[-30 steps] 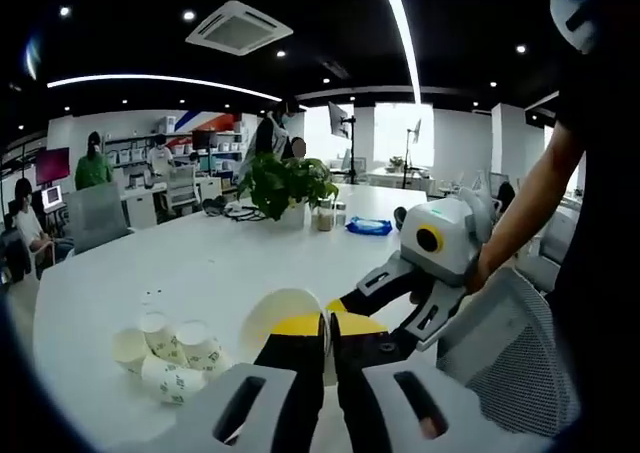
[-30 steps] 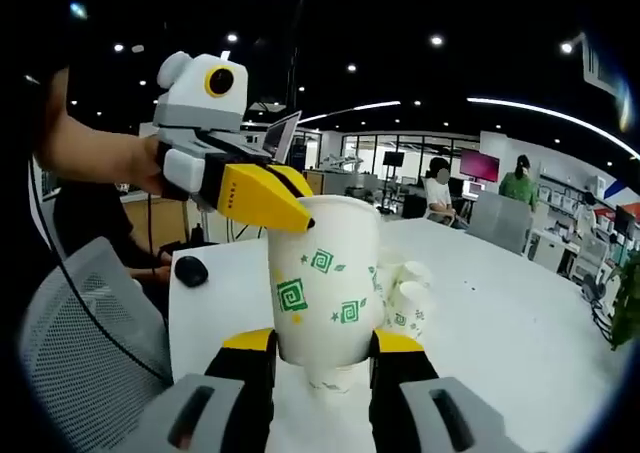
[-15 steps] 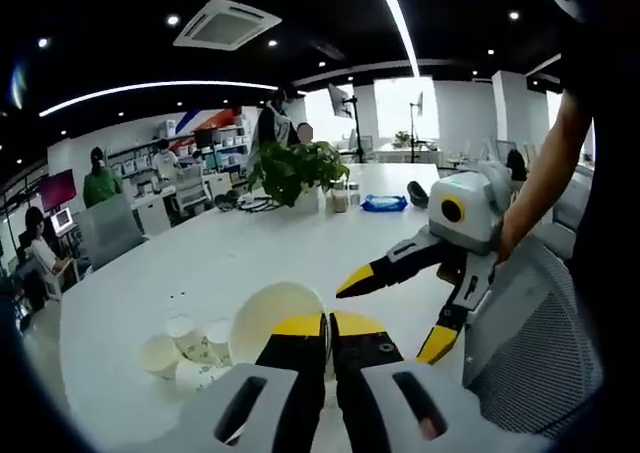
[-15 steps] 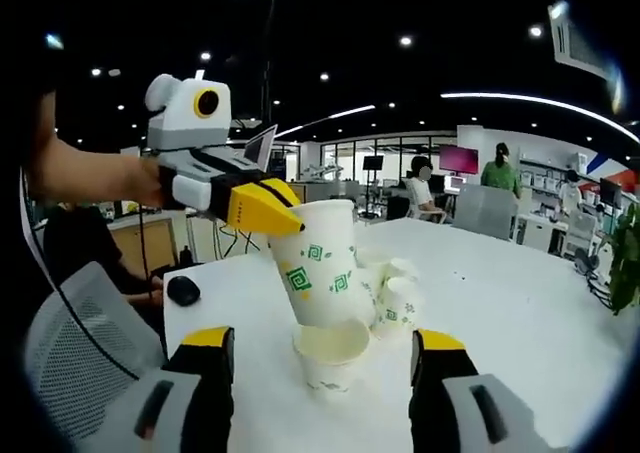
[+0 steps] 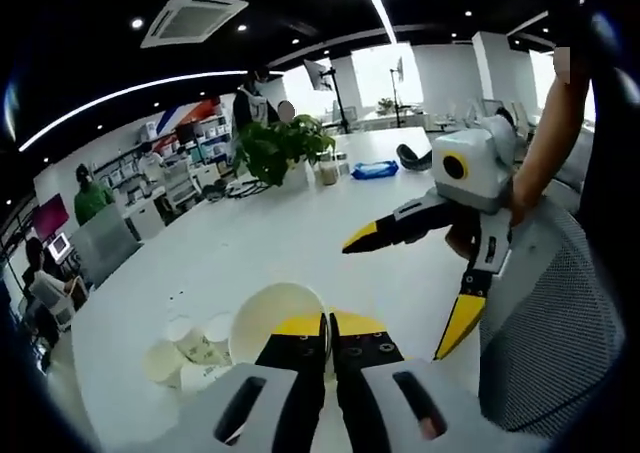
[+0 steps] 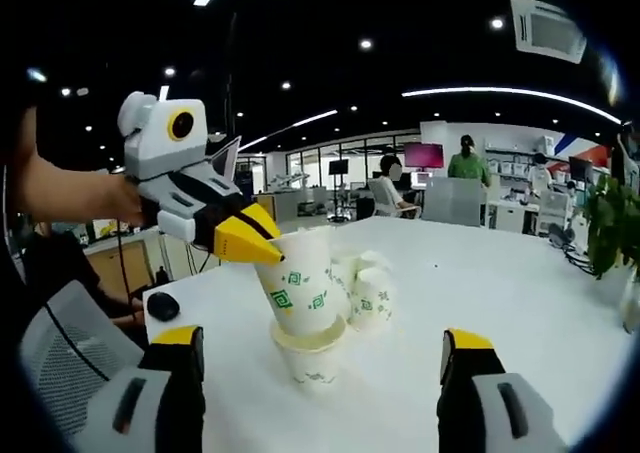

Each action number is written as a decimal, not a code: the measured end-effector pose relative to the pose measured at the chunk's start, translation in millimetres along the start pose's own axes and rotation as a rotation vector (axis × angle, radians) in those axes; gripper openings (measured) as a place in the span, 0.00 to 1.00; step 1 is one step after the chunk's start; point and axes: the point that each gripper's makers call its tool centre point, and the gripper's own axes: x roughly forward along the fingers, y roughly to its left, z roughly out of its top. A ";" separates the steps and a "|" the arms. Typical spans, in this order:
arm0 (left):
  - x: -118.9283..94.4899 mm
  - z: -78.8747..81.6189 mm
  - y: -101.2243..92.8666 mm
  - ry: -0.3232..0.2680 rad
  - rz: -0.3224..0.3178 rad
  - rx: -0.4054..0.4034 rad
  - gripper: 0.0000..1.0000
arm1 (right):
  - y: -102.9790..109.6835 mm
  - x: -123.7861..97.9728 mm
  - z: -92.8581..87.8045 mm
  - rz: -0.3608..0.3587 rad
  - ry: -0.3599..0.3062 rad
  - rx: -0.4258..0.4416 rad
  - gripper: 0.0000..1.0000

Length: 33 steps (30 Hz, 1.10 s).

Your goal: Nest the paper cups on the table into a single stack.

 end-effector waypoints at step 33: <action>34.3 -42.4 -6.2 0.140 -0.051 0.058 0.00 | -6.3 -4.1 -20.5 -0.071 0.048 0.010 0.95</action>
